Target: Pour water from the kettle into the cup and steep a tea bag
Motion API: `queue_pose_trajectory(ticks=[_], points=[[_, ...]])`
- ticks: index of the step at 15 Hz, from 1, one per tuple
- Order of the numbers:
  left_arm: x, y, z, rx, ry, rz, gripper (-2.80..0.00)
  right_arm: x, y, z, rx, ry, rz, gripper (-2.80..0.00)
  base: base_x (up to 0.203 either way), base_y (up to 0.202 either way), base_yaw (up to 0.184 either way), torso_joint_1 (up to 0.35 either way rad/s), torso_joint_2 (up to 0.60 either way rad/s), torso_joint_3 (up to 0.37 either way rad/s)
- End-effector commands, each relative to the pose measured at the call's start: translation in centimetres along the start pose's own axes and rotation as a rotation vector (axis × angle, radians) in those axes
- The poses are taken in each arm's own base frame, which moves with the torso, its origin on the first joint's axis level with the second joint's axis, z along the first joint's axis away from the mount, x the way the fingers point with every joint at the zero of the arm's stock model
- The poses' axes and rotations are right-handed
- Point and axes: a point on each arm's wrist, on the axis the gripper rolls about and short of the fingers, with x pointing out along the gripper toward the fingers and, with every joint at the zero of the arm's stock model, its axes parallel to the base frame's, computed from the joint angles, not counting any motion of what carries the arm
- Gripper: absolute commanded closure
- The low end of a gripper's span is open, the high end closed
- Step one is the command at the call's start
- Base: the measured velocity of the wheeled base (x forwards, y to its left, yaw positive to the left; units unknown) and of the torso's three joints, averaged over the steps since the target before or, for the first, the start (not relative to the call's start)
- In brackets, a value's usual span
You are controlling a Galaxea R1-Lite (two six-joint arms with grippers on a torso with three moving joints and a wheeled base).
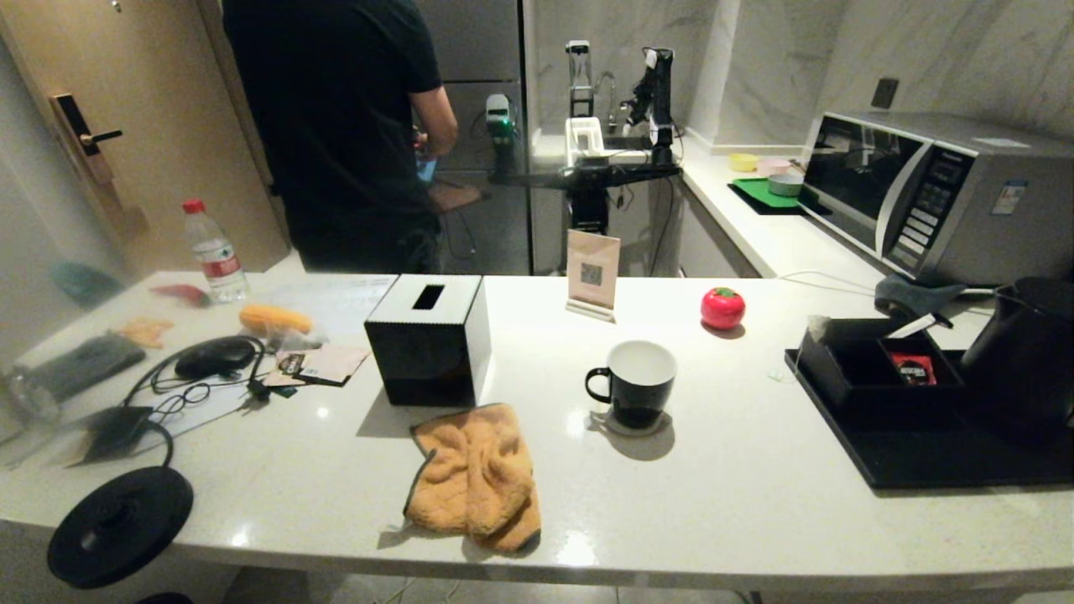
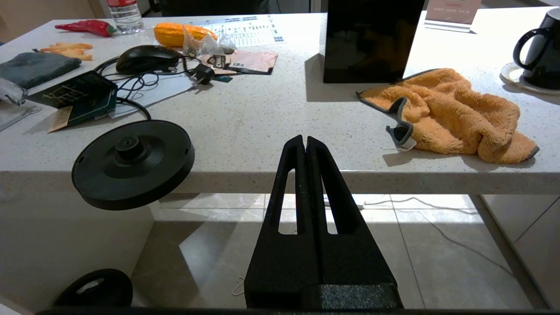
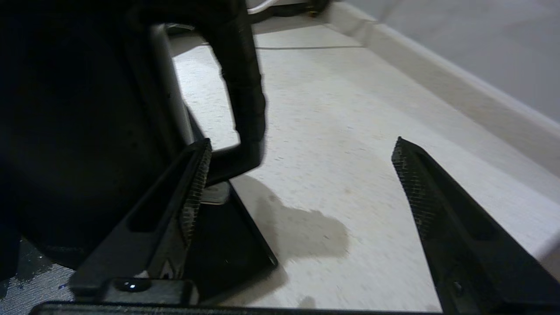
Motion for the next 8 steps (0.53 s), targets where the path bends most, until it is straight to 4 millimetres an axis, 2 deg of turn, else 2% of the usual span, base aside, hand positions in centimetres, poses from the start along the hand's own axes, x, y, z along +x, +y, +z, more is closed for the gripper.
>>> queue_pose_trajectory(ticks=[1, 4, 8], points=[[0.0, 0.0, 0.0, 0.0, 0.0, 0.0, 0.0, 0.9, -0.1, -0.9, 0.003, 0.003, 0.036, -2.8, 0.0, 0.0, 0.0, 0.0, 0.0, 0.0], [0.0, 0.0, 0.0, 0.0, 0.0, 0.0, 0.0, 1.2, -0.1, -1.5, 0.009, 0.012, 0.066, -2.8, 0.0, 0.0, 0.0, 0.0, 0.0, 0.0], [0.0, 0.0, 0.0, 0.0, 0.0, 0.0, 0.0, 2.0, -0.2, -1.2, 0.021, -0.01, 0.082, -2.8, 0.0, 0.0, 0.0, 0.0, 0.0, 0.0]])
